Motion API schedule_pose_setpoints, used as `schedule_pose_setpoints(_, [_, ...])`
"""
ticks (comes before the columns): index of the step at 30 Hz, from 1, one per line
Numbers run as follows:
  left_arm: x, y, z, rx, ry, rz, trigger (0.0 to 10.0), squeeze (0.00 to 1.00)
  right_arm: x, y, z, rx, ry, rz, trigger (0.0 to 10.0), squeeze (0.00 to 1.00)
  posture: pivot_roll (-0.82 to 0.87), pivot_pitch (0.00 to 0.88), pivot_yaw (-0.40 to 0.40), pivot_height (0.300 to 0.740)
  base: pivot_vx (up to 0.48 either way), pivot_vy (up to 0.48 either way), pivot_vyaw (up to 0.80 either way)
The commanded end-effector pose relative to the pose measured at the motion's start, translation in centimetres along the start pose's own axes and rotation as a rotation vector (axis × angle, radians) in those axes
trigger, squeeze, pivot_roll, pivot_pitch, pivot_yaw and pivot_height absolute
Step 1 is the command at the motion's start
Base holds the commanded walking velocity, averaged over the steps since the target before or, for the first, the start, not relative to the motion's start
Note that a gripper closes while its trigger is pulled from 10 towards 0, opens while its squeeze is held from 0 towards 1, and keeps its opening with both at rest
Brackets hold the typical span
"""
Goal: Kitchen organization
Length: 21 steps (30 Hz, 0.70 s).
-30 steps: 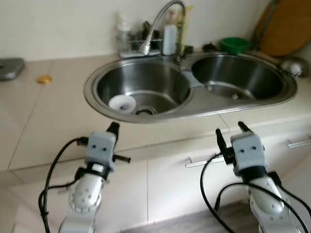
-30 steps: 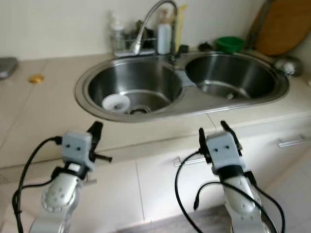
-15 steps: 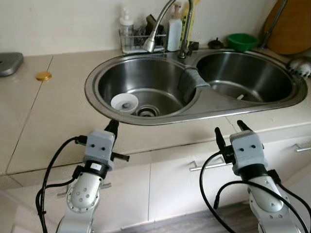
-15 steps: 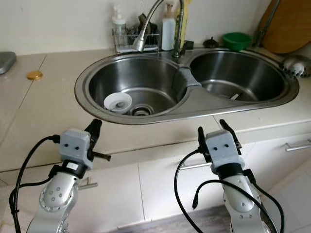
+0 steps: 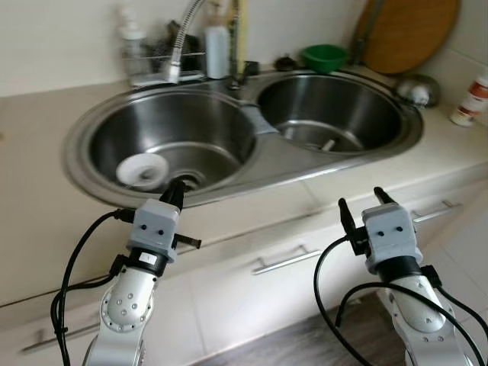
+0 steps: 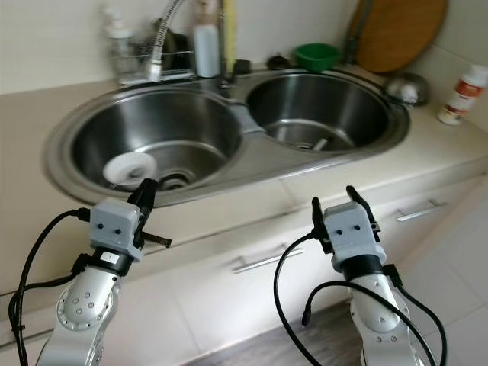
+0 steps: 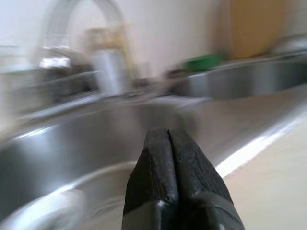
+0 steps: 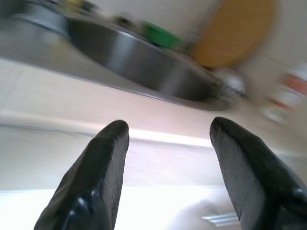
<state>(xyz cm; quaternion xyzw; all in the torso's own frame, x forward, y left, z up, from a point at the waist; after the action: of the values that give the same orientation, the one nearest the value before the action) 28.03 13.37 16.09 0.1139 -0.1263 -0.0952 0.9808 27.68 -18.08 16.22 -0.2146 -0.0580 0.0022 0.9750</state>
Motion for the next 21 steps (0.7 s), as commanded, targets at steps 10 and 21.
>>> schedule_pose_setpoints(10, [-0.02,0.01,0.35,0.014,-0.024,-0.013,10.0,0.0,-0.13,-1.01,0.57,0.013,-0.022,-0.048,10.0,0.0,0.05,0.0,-0.019,0.74,0.0,0.0,-0.8])
schedule_pose_setpoints(21, [0.03,-0.03,0.3,0.012,-0.033,-0.014,10.0,0.0,-0.13,-1.26,0.45,-0.005,-0.013,-0.066,10.0,0.0,0.05,0.0,-0.016,0.74,0.0,0.0,-0.8])
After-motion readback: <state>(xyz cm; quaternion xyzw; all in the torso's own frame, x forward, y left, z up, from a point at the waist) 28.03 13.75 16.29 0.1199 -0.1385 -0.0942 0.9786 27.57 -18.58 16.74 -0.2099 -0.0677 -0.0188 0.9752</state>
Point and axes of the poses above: a point about 5 cm out from each wrist's last joint towards the gripper, its own x axis pointing out of the wrist towards the gripper, its own z axis along the axis of the wrist's last joint, y = z × x, the point moved 5 cm from there along x, pointing out of the wrist towards the gripper, and after that the axes turned 1 degree about -x, right-handed, at the moved point
